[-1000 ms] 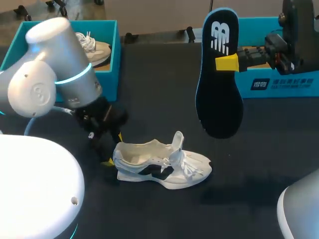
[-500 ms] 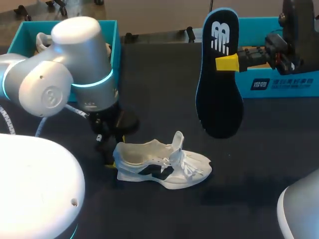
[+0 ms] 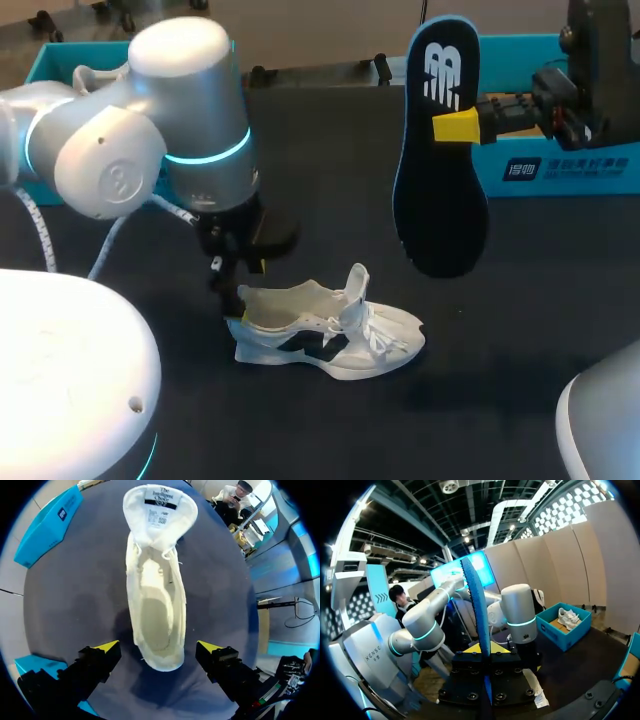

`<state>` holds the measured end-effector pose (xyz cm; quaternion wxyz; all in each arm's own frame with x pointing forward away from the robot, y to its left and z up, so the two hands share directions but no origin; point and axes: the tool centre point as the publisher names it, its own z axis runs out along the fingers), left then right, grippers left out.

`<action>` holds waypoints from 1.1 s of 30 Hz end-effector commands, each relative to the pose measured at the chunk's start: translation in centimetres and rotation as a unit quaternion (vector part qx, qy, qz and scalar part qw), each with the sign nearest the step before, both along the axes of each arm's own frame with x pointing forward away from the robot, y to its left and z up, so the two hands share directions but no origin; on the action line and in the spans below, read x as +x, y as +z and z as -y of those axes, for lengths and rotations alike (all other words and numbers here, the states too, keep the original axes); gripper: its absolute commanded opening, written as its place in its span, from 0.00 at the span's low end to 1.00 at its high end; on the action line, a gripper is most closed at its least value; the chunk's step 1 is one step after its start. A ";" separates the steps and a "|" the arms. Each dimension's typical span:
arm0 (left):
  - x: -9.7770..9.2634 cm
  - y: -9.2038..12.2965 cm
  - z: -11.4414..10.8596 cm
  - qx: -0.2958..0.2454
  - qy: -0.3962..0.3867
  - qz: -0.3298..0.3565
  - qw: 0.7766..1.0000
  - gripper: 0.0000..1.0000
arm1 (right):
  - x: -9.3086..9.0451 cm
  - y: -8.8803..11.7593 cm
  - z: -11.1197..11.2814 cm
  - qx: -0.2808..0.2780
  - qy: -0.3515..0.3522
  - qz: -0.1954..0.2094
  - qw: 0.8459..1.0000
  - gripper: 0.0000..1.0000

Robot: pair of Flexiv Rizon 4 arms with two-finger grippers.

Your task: Take the shoe out of the shoebox, open the shoe tongue, remove and reinsert the insole, then place the shoe into the shoebox

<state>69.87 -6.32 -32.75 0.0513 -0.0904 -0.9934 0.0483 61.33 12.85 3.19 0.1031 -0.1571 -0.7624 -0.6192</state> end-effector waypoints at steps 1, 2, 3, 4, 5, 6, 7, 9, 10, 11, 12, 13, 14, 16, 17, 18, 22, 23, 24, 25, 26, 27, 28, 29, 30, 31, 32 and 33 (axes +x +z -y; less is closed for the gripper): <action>1.1 1.0 1.1 0.010 0.002 0.006 1.000 1.00 | 0.3 0.0 -0.3 -0.002 0.001 -0.001 1.000 0.00; 1.4 0.9 1.5 0.010 0.002 0.006 1.000 1.00 | 0.3 0.0 -0.3 -0.002 0.001 -0.001 1.000 0.00; 1.7 0.7 1.9 0.008 0.002 0.008 1.000 1.00 | 0.3 0.0 -0.3 -0.002 0.001 -0.001 1.000 0.00; 2.0 0.5 2.3 0.005 0.002 0.006 1.000 1.00 | 0.3 0.0 -0.3 -0.002 0.001 -0.001 1.000 0.00; 2.2 0.2 2.8 0.005 0.000 0.007 1.000 1.00 | 0.3 0.0 -0.3 -0.002 0.001 -0.001 1.000 0.00; 2.4 -0.1 3.2 0.003 0.000 0.008 1.000 1.00 | 0.3 0.0 -0.3 -0.002 0.001 -0.001 1.000 0.00; 2.6 -0.4 3.6 0.000 -0.002 0.005 1.000 1.00 | 0.3 0.0 -0.3 -0.002 0.001 -0.001 1.000 0.00; 2.7 -1.3 4.3 0.001 -0.003 0.008 1.000 1.00 | 0.3 0.0 -0.3 -0.002 0.001 -0.001 1.000 0.00; 2.8 -1.6 4.7 -0.004 -0.007 0.008 1.000 1.00 | 0.3 0.0 -0.3 -0.002 0.001 -0.001 1.000 0.00; 2.9 -2.0 5.0 -0.006 -0.004 0.008 1.000 1.00 | 0.3 0.0 -0.3 -0.002 0.001 -0.001 1.000 0.00; 2.9 -2.3 5.3 -0.004 -0.003 0.011 1.000 1.00 | 0.3 0.0 -0.3 -0.002 0.001 -0.001 1.000 0.00; 3.0 -2.6 5.6 -0.004 -0.002 0.013 1.000 1.00 | 0.3 0.0 -0.3 -0.002 0.001 -0.001 1.000 0.00; 3.0 -2.9 5.9 -0.005 -0.002 0.015 1.000 1.00 | 0.3 0.0 -0.3 -0.002 0.001 -0.001 1.000 0.00; 3.1 -3.4 6.5 -0.002 -0.001 0.024 1.000 1.00 | 0.3 0.0 -0.3 -0.002 0.001 -0.001 1.000 0.00; 3.0 -3.6 6.8 -0.006 -0.001 0.023 1.000 1.00 | 0.3 0.0 -0.3 -0.002 0.001 -0.001 1.000 0.00; 3.0 -3.8 7.1 -0.002 0.003 0.030 1.000 1.00 | 0.3 0.0 -0.3 -0.002 0.001 -0.001 1.000 0.00; 2.8 -4.7 8.0 0.003 0.008 0.041 0.999 1.00 | 0.3 0.0 -0.3 -0.002 0.001 -0.001 1.000 0.00; 2.6 -4.8 8.1 0.001 0.009 0.039 0.999 0.98 | 0.3 0.0 -0.3 -0.002 0.001 -0.001 1.000 0.00; 2.4 -5.0 8.2 0.000 0.009 0.038 0.999 0.92 | 0.3 0.0 -0.3 -0.002 0.001 -0.001 1.000 0.00; 2.3 -5.2 8.3 0.002 0.011 0.041 0.999 0.86 | 0.3 0.0 -0.3 -0.002 0.001 -0.001 1.000 0.00; 2.2 -5.4 8.3 0.002 0.012 0.040 0.999 0.83 | 0.3 0.0 -0.3 -0.002 0.001 -0.001 1.000 0.00; 2.2 -5.6 8.3 0.000 0.015 0.037 0.999 0.82 | 0.3 0.0 -0.3 -0.002 0.001 -0.001 1.000 0.00; 2.1 -5.7 8.3 0.000 0.015 0.037 0.999 0.76 | 0.3 0.0 -0.3 -0.002 0.001 -0.001 1.000 0.00; 2.1 -5.9 8.3 0.001 0.017 0.037 0.999 0.68 | 0.3 0.0 -0.3 -0.002 0.001 -0.001 1.000 0.00; 2.0 -6.0 8.3 -0.001 0.019 0.035 0.999 0.62 | 0.3 0.0 -0.3 -0.002 0.001 -0.001 1.000 0.00; 1.9 -6.2 8.4 0.001 0.019 0.035 0.999 0.59 | 0.3 0.0 -0.3 -0.002 0.001 -0.001 1.000 0.00; 1.8 -6.4 8.4 0.001 0.019 0.035 0.999 0.57 | 0.3 0.0 -0.3 -0.002 0.001 -0.001 1.000 0.00; 1.7 -6.5 8.4 0.002 0.019 0.035 0.999 0.49 | 0.3 0.0 -0.3 -0.002 0.001 -0.001 1.000 0.00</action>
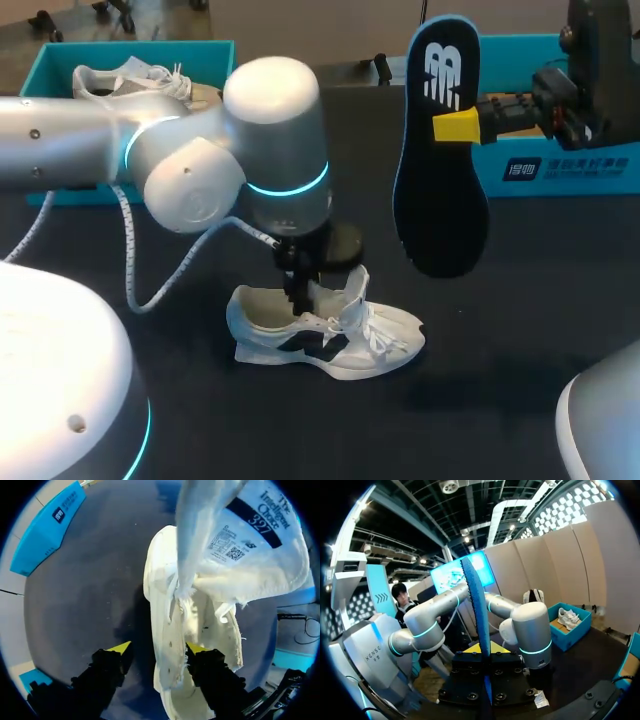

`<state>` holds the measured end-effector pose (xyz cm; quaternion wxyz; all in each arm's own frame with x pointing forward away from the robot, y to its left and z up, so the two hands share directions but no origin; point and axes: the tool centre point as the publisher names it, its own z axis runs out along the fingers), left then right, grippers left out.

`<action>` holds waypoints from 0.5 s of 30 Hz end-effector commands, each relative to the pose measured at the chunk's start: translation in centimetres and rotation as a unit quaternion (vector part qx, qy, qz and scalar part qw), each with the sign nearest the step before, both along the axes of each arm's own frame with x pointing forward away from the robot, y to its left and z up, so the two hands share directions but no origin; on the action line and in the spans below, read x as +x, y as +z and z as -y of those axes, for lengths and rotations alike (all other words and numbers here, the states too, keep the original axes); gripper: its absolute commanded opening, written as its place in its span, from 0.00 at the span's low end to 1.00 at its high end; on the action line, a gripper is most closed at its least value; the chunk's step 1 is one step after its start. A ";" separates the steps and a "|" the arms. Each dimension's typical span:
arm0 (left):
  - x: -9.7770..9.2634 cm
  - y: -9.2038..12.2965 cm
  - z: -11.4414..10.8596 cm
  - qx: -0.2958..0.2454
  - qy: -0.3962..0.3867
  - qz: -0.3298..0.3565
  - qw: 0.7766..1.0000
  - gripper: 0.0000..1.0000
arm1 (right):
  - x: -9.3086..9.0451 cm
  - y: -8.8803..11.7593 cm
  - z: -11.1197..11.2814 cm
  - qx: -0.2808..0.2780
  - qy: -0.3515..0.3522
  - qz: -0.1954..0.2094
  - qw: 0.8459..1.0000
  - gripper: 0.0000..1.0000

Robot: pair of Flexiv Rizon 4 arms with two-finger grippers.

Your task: Take the shoe out of the shoebox, open the shoe tongue, remove and reinsert the insole, then place the shoe into the shoebox

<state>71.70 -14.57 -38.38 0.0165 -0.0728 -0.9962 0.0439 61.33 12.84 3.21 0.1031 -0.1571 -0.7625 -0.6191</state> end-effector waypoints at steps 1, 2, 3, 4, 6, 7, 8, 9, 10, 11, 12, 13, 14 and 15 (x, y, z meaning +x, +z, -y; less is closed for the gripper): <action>-0.2 -1.0 0.1 0.001 0.001 0.000 1.000 0.47 | 0.3 0.0 -0.3 -0.001 0.001 -0.001 1.000 0.00; -0.2 -1.1 0.1 0.002 0.002 0.000 1.000 0.45 | 0.3 0.0 -0.3 -0.001 0.001 -0.001 1.000 0.00; -0.3 -1.1 0.0 0.002 0.003 -0.001 1.000 0.41 | 0.3 0.0 -0.3 -0.001 0.001 -0.001 1.000 0.00; -0.4 -1.1 0.0 0.002 0.004 -0.001 1.000 0.21 | 0.3 0.0 -0.3 -0.001 0.001 -0.001 1.000 0.00; -0.5 -1.2 -0.1 0.001 0.005 -0.001 1.000 0.00 | 0.3 0.0 -0.3 -0.001 0.001 -0.001 1.000 0.00; -0.5 -1.2 -0.1 0.000 0.005 -0.001 1.000 0.00 | 0.3 0.0 -0.3 -0.001 0.001 -0.001 1.000 0.00; -0.6 -1.2 -0.2 0.000 0.006 0.000 1.000 0.00 | 0.3 0.0 -0.3 -0.001 0.001 -0.001 1.000 0.00; -0.6 -1.2 -0.2 -0.001 0.006 0.000 1.000 0.00 | 0.3 0.0 -0.3 -0.001 0.001 -0.001 1.000 0.00; -0.7 -1.2 -0.2 -0.001 0.007 0.000 1.000 0.00 | 0.3 0.0 -0.3 -0.001 0.001 -0.001 1.000 0.00; -0.7 -1.1 -0.3 -0.001 0.007 0.000 1.000 0.00 | 0.3 0.0 -0.3 -0.001 0.001 -0.001 1.000 0.00; -0.7 -1.1 -0.3 -0.002 0.006 0.000 1.000 0.00 | 0.3 0.0 -0.3 -0.001 0.001 -0.001 1.000 0.00; -0.8 -1.0 -0.3 -0.002 0.006 0.000 1.000 0.00 | 0.3 0.0 -0.3 -0.001 0.001 -0.001 1.000 0.00; -0.8 -1.0 -0.3 -0.003 0.006 0.000 1.000 0.00 | 0.3 0.0 -0.3 -0.001 0.001 -0.001 1.000 0.00; -0.8 -0.9 -0.3 -0.005 0.004 0.000 1.000 0.00 | 0.3 0.0 -0.3 -0.001 0.001 -0.001 1.000 0.00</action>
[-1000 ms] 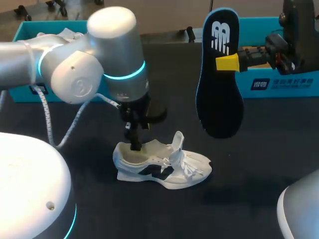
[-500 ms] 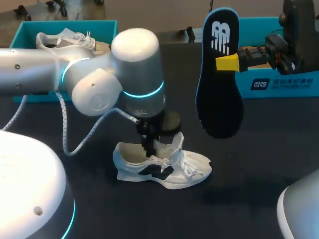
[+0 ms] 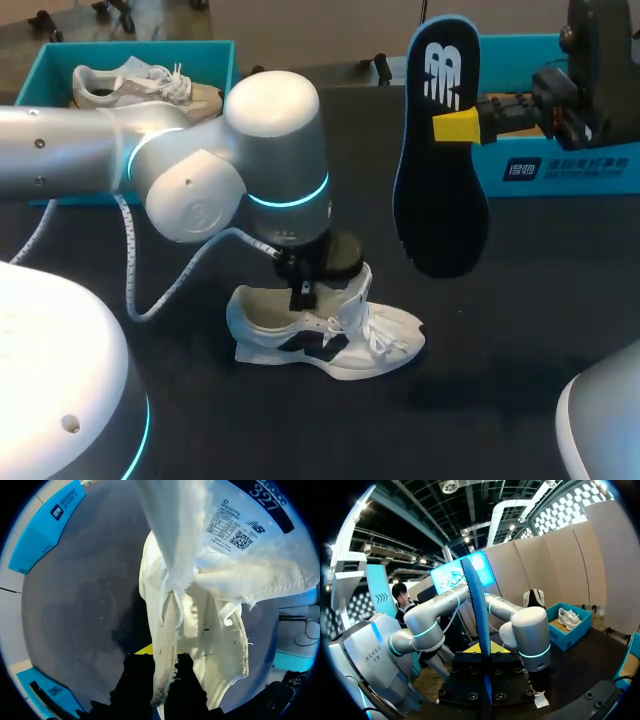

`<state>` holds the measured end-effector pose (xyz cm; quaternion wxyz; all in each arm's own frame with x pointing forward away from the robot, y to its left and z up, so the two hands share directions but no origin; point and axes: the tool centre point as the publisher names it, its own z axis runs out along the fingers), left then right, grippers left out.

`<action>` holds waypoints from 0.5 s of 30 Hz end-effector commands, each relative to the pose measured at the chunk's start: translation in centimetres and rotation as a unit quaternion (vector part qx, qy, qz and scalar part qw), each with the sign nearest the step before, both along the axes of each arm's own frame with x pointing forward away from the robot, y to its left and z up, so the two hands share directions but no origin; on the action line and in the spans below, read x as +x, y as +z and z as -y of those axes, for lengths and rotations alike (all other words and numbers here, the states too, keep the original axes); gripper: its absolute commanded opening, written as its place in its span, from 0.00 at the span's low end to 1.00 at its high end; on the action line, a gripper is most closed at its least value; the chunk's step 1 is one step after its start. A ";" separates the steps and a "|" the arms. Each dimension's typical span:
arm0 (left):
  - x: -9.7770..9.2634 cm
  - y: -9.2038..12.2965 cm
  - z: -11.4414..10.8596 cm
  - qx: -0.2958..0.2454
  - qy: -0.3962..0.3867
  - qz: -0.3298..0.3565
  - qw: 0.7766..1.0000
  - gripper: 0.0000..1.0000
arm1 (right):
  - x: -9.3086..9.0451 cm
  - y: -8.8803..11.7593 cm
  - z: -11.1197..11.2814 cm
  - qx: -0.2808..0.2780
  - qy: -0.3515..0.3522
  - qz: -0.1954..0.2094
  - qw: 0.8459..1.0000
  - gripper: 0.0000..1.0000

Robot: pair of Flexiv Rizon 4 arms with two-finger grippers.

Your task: Take the shoe out of the shoebox, open the shoe tongue, remove and reinsert the insole, then place the shoe into the shoebox

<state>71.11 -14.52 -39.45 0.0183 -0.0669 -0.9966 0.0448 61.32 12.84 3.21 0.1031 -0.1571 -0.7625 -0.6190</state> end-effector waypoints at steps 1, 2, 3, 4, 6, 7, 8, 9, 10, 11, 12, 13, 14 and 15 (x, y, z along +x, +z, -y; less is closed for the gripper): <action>-0.3 0.3 -0.3 -0.005 -0.002 0.001 1.000 0.00 | 0.3 0.0 -0.3 -0.001 0.001 -0.001 1.000 0.00; -0.3 0.4 -0.3 -0.006 -0.003 0.002 1.000 0.00 | 0.3 0.0 -0.3 -0.001 0.001 -0.001 1.000 0.00; -0.3 0.4 -0.3 -0.006 -0.003 0.002 1.000 0.00 | 0.3 0.0 -0.3 -0.001 0.001 -0.001 1.000 0.00; -0.3 0.8 -0.3 -0.012 -0.008 -0.001 1.000 0.00 | 0.3 0.0 -0.3 -0.001 0.001 -0.001 1.000 0.00; -0.3 1.3 -0.2 -0.016 -0.019 -0.002 1.000 0.00 | 0.3 0.0 -0.3 -0.001 0.001 -0.001 1.000 0.00; -0.3 1.7 -0.2 -0.019 -0.026 -0.005 0.999 0.00 | 0.3 0.0 -0.3 -0.001 0.001 -0.001 1.000 0.00; -0.3 2.2 -0.2 -0.017 -0.038 -0.002 0.999 0.00 | 0.3 0.0 -0.3 -0.001 0.001 -0.001 1.000 0.00; -0.3 2.6 -0.1 -0.016 -0.055 -0.001 0.998 0.00 | 0.3 0.0 -0.3 -0.001 0.001 -0.001 1.000 0.00; -0.4 3.1 0.0 -0.017 -0.066 0.006 0.998 0.00 | 0.3 0.0 -0.3 -0.001 0.001 -0.001 1.000 0.00; -0.3 3.6 0.1 -0.015 -0.080 0.010 0.997 0.00 | 0.3 0.0 -0.3 -0.001 0.001 -0.001 1.000 0.00; -0.3 4.1 0.2 -0.010 -0.093 0.019 0.995 0.00 | 0.3 0.0 -0.3 -0.001 0.001 -0.001 1.000 0.00; -0.2 4.5 0.3 -0.012 -0.100 0.025 0.995 0.00 | 0.3 0.0 -0.3 -0.001 0.001 -0.001 1.000 0.00; -0.2 5.2 0.3 -0.018 -0.118 0.029 0.992 0.00 | 0.3 0.0 -0.3 -0.001 0.001 -0.001 1.000 0.00; -0.1 5.7 0.4 -0.019 -0.133 0.035 0.990 0.00 | 0.3 0.0 -0.3 -0.001 0.001 -0.001 1.000 0.00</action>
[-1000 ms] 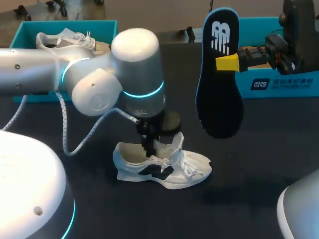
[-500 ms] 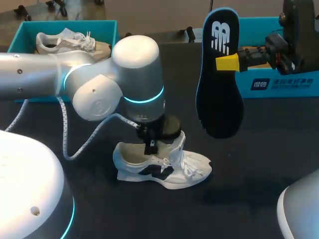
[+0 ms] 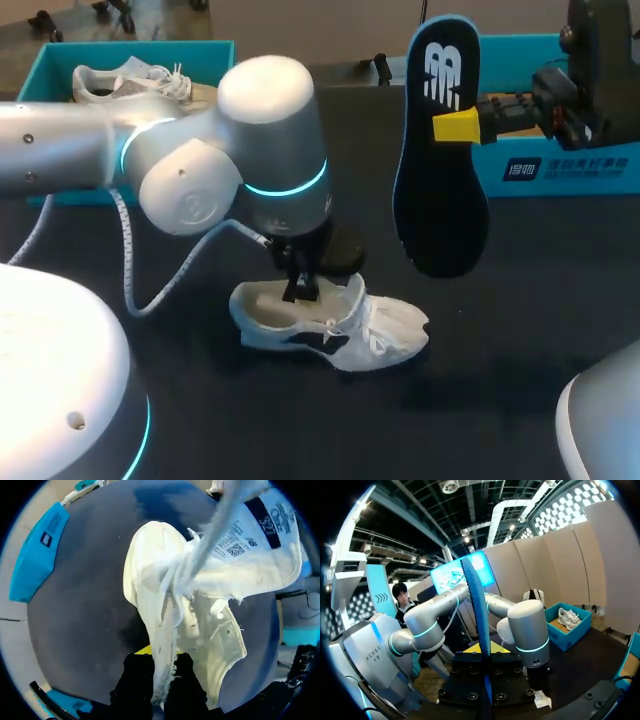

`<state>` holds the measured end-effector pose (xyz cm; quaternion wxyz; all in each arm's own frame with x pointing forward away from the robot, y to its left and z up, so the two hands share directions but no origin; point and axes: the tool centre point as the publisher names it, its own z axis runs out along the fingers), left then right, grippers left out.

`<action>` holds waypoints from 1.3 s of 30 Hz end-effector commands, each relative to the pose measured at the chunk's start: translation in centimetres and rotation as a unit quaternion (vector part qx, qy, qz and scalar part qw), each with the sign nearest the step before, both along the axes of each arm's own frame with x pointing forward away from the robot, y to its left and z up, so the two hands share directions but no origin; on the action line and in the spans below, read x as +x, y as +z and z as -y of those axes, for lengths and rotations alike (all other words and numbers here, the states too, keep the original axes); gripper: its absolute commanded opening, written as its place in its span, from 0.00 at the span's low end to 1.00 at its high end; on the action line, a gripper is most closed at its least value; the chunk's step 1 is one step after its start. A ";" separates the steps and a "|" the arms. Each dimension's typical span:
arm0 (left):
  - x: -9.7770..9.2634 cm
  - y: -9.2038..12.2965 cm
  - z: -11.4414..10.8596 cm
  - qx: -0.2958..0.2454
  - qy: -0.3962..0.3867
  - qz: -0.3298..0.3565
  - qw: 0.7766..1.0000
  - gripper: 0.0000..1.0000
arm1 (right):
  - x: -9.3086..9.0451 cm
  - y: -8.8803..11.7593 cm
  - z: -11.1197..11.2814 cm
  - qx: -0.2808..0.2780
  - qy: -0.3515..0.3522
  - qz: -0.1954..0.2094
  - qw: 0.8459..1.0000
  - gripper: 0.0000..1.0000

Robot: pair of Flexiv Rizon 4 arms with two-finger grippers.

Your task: Take the shoe out of the shoebox, open the shoe tongue, remove and reinsert the insole, then place the shoe into the shoebox

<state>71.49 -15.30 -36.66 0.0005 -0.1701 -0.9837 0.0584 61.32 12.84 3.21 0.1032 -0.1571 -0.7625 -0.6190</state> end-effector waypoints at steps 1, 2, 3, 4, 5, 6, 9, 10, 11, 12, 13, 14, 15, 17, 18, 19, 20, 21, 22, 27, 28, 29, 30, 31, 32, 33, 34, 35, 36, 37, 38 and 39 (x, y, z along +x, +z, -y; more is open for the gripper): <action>-0.5 3.5 -0.4 -0.003 -0.051 0.024 0.998 0.00 | 0.3 0.0 -0.3 -0.001 0.001 -0.001 1.000 0.00; -0.5 3.9 -0.3 0.000 -0.069 0.028 0.997 0.00 | 0.3 0.0 -0.3 -0.001 0.001 -0.001 1.000 0.00; -0.5 4.3 -0.3 0.005 -0.092 0.036 0.995 0.00 | 0.3 0.0 -0.3 -0.001 0.001 -0.001 1.000 0.00; -0.5 4.7 -0.3 0.005 -0.112 0.044 0.993 0.00 | 0.3 0.0 -0.3 -0.001 0.001 -0.001 1.000 0.00; -0.5 5.2 -0.3 0.004 -0.135 0.052 0.989 0.00 | 0.3 0.0 -0.3 -0.001 0.001 -0.001 1.000 0.00; -0.5 5.6 -0.3 0.003 -0.172 0.057 0.983 0.00 | 0.3 0.0 -0.3 -0.001 0.001 -0.001 1.000 0.00; -1.2 6.7 -0.7 0.005 -0.271 0.087 0.959 0.00 | 0.3 0.0 -0.3 -0.001 0.001 -0.001 1.000 0.00; -1.2 6.7 -0.7 0.005 -0.271 0.087 0.959 0.00 | 0.3 0.0 -0.3 -0.001 0.001 -0.001 1.000 0.00; -1.2 6.7 -0.7 0.005 -0.271 0.087 0.959 0.00 | 0.3 0.0 -0.3 -0.001 0.001 -0.001 1.000 0.00; -1.2 6.7 -0.7 0.005 -0.271 0.087 0.959 0.00 | 0.3 0.0 -0.3 -0.001 0.001 -0.001 1.000 0.00; -1.2 6.7 -0.7 0.005 -0.271 0.087 0.959 0.00 | 0.3 0.0 -0.3 -0.001 0.001 -0.001 1.000 0.00; -1.2 6.7 -0.7 0.005 -0.271 0.087 0.959 0.00 | 0.3 0.0 -0.3 -0.001 0.001 -0.001 1.000 0.00; -1.2 6.7 -0.7 0.005 -0.271 0.087 0.959 0.00 | 0.3 0.0 -0.3 -0.001 0.001 -0.001 1.000 0.00; -1.2 6.7 -0.7 0.005 -0.271 0.087 0.959 0.00 | 0.3 0.0 -0.3 -0.001 0.001 -0.001 1.000 0.00; -1.2 6.7 -0.7 0.005 -0.271 0.087 0.959 0.00 | 0.3 0.0 -0.3 -0.001 0.001 -0.001 1.000 0.00; -1.2 6.7 -0.7 0.005 -0.271 0.087 0.959 0.00 | 0.3 0.0 -0.3 -0.001 0.001 -0.001 1.000 0.00; -1.2 6.7 -0.7 0.005 -0.271 0.087 0.959 0.00 | 0.3 0.0 -0.3 -0.001 0.001 -0.001 1.000 0.00; -1.3 6.7 -0.7 0.005 -0.294 0.104 0.950 0.00 | 0.3 0.0 -0.3 -0.001 0.001 -0.001 1.000 0.00; -1.4 6.9 -0.8 -0.015 -0.334 0.108 0.936 0.00 | 0.3 0.0 -0.3 -0.001 0.001 -0.001 1.000 0.00; -1.5 7.3 -0.9 -0.006 -0.451 0.133 0.883 0.00 | 0.3 0.0 -0.3 -0.001 0.001 -0.001 1.000 0.00; -1.9 7.5 -0.9 -0.025 -0.505 0.128 0.853 0.00 | 0.3 0.0 -0.3 -0.001 0.001 -0.001 1.000 0.00; -1.9 7.6 -0.8 -0.015 -0.515 0.129 0.847 0.00 | 0.3 0.0 -0.3 -0.001 0.001 -0.001 1.000 0.00; -1.9 7.6 -0.8 -0.015 -0.515 0.129 0.847 0.00 | 0.3 0.0 -0.3 -0.001 0.001 -0.001 1.000 0.00; -1.9 7.6 -0.8 -0.015 -0.515 0.129 0.847 0.00 | 0.3 0.0 -0.3 -0.001 0.001 -0.001 1.000 0.00; -1.9 7.6 -0.8 -0.015 -0.515 0.129 0.847 0.00 | 0.3 0.0 -0.3 -0.001 0.001 -0.001 1.000 0.00; -1.9 7.6 -0.8 -0.015 -0.515 0.129 0.847 0.00 | 0.3 0.0 -0.3 -0.001 0.001 -0.001 1.000 0.00; -1.9 7.6 -0.8 -0.015 -0.515 0.129 0.847 0.00 | 0.3 0.0 -0.3 -0.001 0.001 -0.001 1.000 0.00; -1.9 7.6 -0.8 -0.015 -0.515 0.129 0.847 0.00 | 0.3 0.0 -0.3 -0.001 0.001 -0.001 1.000 0.00; -1.9 7.6 -0.8 -0.015 -0.515 0.129 0.847 0.00 | 0.3 0.0 -0.3 -0.001 0.001 -0.001 1.000 0.00; -1.9 7.6 -0.8 -0.015 -0.515 0.129 0.847 0.00 | 0.3 0.0 -0.3 -0.001 0.001 -0.001 1.000 0.00; -2.2 7.3 -0.6 -0.011 -0.530 0.128 0.838 0.00 | 0.3 0.0 -0.3 -0.001 0.001 -0.001 1.000 0.00; -2.4 7.0 -0.4 -0.005 -0.537 0.129 0.834 0.00 | 0.3 0.0 -0.3 -0.001 0.001 -0.001 1.000 0.00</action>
